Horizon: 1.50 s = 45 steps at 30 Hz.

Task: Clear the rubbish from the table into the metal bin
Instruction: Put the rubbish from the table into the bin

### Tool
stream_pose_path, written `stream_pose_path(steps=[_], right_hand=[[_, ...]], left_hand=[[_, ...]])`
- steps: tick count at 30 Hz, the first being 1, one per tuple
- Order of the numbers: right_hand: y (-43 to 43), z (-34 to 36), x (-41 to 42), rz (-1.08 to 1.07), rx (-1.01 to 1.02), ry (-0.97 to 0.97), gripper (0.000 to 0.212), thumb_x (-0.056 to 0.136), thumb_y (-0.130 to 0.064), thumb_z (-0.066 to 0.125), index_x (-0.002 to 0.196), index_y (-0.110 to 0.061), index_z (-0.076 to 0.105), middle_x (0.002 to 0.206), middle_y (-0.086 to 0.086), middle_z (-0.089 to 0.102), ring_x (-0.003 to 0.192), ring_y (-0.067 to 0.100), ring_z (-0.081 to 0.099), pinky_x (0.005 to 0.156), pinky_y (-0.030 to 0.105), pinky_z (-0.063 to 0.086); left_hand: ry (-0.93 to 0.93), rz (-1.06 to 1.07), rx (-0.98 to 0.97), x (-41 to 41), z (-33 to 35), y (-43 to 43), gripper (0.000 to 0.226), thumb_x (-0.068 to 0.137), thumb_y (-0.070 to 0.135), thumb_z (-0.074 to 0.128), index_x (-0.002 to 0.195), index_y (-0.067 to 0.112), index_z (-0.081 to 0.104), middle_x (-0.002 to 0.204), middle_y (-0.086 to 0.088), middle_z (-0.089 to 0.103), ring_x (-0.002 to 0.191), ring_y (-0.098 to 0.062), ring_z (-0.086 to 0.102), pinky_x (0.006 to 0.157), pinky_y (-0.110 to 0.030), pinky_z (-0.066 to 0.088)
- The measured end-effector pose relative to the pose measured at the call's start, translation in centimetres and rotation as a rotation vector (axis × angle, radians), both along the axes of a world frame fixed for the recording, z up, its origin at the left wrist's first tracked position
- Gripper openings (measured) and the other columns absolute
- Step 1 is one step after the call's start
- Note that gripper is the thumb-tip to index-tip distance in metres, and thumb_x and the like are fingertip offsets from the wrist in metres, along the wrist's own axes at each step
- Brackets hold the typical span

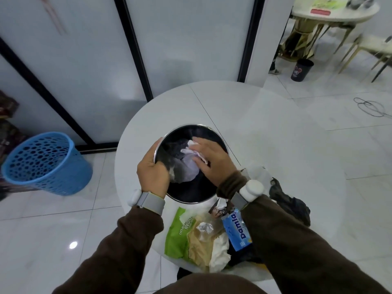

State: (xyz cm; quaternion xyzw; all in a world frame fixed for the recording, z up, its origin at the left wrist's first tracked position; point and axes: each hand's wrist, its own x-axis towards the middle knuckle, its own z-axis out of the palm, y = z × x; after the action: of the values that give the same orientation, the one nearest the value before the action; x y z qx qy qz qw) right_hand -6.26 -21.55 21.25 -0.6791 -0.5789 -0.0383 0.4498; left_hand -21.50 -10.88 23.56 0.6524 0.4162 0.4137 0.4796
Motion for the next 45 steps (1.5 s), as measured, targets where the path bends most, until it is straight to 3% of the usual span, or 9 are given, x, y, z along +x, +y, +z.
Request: stream_pose_path(steps=[5, 11, 17, 21, 24, 27, 34, 40, 45], right_hand=[[2.1, -2.7, -0.4, 0.108, -0.568, 0.054, 0.072, 0.079, -0.028, 0.080, 0.144, -0.023, 0.051, 0.155, 0.016, 0.034, 0.140, 0.035, 0.039, 0.116, 0.042, 0.036], [-1.0, -0.6, -0.6, -0.017, -0.098, 0.057, 0.024, 0.085, -0.002, 0.069, 0.108, -0.009, 0.072, 0.116, 0.008, 0.064, 0.111, 0.018, 0.061, 0.098, 0.031, 0.050], [-7.9, -0.9, 1.5, -0.400, 0.057, 0.206, 0.017, 0.088, 0.002, 0.063, 0.099, -0.010, 0.067, 0.096, 0.000, 0.064, 0.081, 0.014, 0.063, 0.065, 0.028, 0.056], [-11.5, -4.7, 3.0, -0.522, -0.394, 0.264, 0.015, 0.088, -0.024, 0.069, 0.101, -0.025, 0.061, 0.091, -0.006, 0.064, 0.074, 0.012, 0.061, 0.071, 0.038, 0.057], [-13.5, -8.3, 2.7, -0.520, -1.035, 0.236, 0.057, 0.079, -0.062, 0.069, 0.122, -0.029, 0.052, 0.121, 0.001, 0.058, 0.098, 0.021, 0.064, 0.088, 0.038, 0.055], [-14.4, -11.4, 1.0, -0.500, -1.283, 0.232, 0.087, 0.067, -0.068, 0.074, 0.139, -0.033, 0.041, 0.138, 0.005, 0.044, 0.115, 0.028, 0.059, 0.095, 0.041, 0.053], [-14.9, -13.4, -0.7, -0.557, -1.157, 0.227, 0.049, 0.090, -0.027, 0.060, 0.136, -0.028, 0.046, 0.134, 0.006, 0.052, 0.121, 0.029, 0.055, 0.097, 0.039, 0.049], [-15.1, -12.8, -0.4, -0.696, -0.803, 0.236, 0.023, 0.082, -0.015, 0.058, 0.104, -0.021, 0.054, 0.098, 0.004, 0.054, 0.085, 0.026, 0.055, 0.071, 0.038, 0.051], [-12.5, -11.9, -2.0, -0.507, -0.640, 0.196, 0.025, 0.075, 0.010, 0.050, 0.086, -0.013, 0.052, 0.086, 0.003, 0.047, 0.073, 0.030, 0.049, 0.066, 0.045, 0.047]], left_hand=[[-0.021, 0.005, -0.030, -0.4, 0.1, 0.2, 0.064, 0.084, -0.018, 0.041, 0.128, 0.018, 0.072, 0.127, 0.001, 0.071, 0.119, -0.007, 0.061, 0.099, -0.009, 0.046], [-0.034, 0.019, -0.035, -1.0, 0.0, 1.0, 0.062, 0.086, -0.017, 0.043, 0.128, 0.018, 0.071, 0.128, 0.000, 0.070, 0.120, -0.010, 0.061, 0.100, -0.009, 0.046], [-0.024, -0.007, -0.034, -1.0, -0.8, 1.6, 0.063, 0.085, -0.016, 0.042, 0.130, 0.017, 0.070, 0.127, 0.001, 0.070, 0.117, -0.005, 0.061, 0.097, -0.008, 0.046], [-0.029, -0.023, -0.029, -0.6, -0.8, 1.9, 0.064, 0.083, -0.018, 0.042, 0.130, 0.016, 0.070, 0.125, 0.002, 0.070, 0.114, -0.001, 0.060, 0.094, -0.004, 0.045], [-0.033, -0.043, -0.053, 0.0, -0.9, 2.0, 0.068, 0.080, -0.019, 0.040, 0.130, 0.016, 0.070, 0.124, 0.000, 0.071, 0.112, -0.001, 0.062, 0.091, -0.004, 0.046], [-0.034, -0.065, -0.055, 0.4, -1.2, 2.0, 0.068, 0.080, -0.019, 0.040, 0.128, 0.017, 0.071, 0.122, 0.001, 0.071, 0.112, -0.003, 0.063, 0.091, -0.006, 0.047], [-0.053, -0.110, -0.070, 0.5, -2.1, 2.2, 0.069, 0.079, -0.018, 0.041, 0.127, 0.020, 0.072, 0.121, 0.005, 0.073, 0.115, -0.003, 0.065, 0.098, -0.018, 0.052], [-0.060, -0.123, -0.082, -0.2, -2.2, 2.8, 0.067, 0.081, -0.017, 0.044, 0.128, 0.020, 0.071, 0.122, 0.004, 0.073, 0.116, -0.006, 0.066, 0.099, -0.020, 0.052], [-0.060, -0.112, -0.066, -1.0, -1.8, 3.2, 0.065, 0.081, -0.017, 0.044, 0.129, 0.018, 0.071, 0.122, 0.002, 0.072, 0.114, -0.005, 0.065, 0.095, -0.013, 0.050]])
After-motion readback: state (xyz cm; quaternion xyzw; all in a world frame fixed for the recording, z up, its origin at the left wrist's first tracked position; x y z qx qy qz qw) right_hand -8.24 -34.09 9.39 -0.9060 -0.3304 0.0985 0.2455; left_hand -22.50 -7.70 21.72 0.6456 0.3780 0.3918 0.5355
